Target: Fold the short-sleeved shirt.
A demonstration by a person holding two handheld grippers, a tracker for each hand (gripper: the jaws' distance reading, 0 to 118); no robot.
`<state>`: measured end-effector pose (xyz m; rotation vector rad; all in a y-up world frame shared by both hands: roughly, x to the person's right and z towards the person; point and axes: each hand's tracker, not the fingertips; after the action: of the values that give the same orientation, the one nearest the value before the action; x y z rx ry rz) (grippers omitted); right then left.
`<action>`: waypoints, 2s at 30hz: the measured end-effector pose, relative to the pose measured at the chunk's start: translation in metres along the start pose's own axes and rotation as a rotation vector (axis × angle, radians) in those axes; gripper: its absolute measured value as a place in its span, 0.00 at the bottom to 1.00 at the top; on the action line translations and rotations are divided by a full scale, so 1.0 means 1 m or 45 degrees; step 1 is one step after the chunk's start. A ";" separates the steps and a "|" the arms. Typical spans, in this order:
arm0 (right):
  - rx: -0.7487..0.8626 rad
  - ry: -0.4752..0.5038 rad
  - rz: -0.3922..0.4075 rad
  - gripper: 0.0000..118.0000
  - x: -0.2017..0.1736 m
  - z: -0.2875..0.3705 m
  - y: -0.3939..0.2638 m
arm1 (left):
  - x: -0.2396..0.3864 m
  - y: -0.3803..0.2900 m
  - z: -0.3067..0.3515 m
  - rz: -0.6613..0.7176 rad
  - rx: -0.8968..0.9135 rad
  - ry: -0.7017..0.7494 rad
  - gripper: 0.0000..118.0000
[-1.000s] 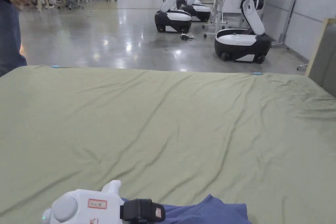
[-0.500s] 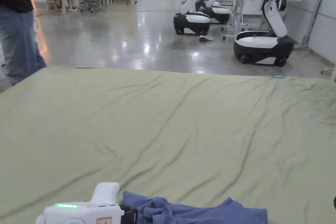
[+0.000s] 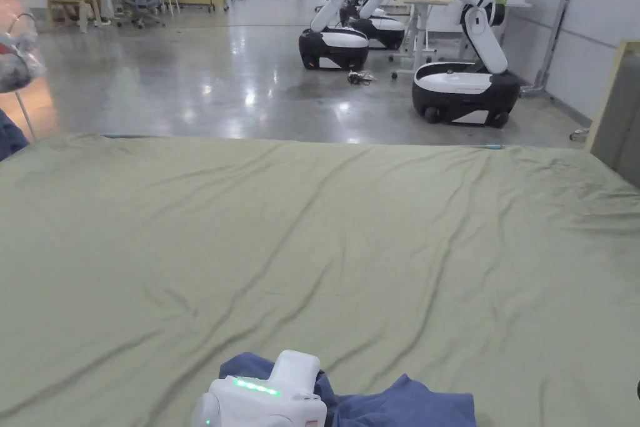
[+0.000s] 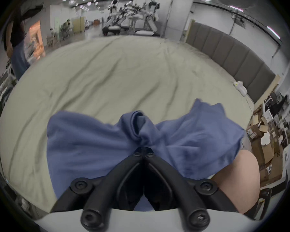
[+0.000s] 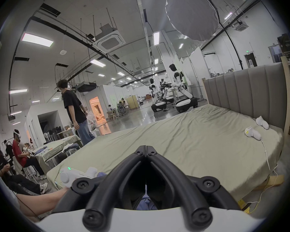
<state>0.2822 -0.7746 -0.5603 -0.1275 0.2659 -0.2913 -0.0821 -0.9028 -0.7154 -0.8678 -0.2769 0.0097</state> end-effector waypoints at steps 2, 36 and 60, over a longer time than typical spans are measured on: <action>0.003 -0.014 0.008 0.00 0.001 0.002 0.000 | 0.006 -0.003 0.004 -0.070 0.027 -0.011 0.00; -0.070 0.089 0.100 0.00 -0.027 -0.020 -0.004 | -0.224 -0.065 0.024 0.728 -0.001 -0.702 0.99; -0.106 0.057 0.063 0.00 -0.021 -0.031 -0.008 | -0.229 -0.076 0.008 0.914 -0.059 -0.764 0.10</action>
<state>0.2517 -0.7781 -0.5841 -0.1965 0.3249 -0.2341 -0.3132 -0.9737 -0.7076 -0.9581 -0.5113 0.9457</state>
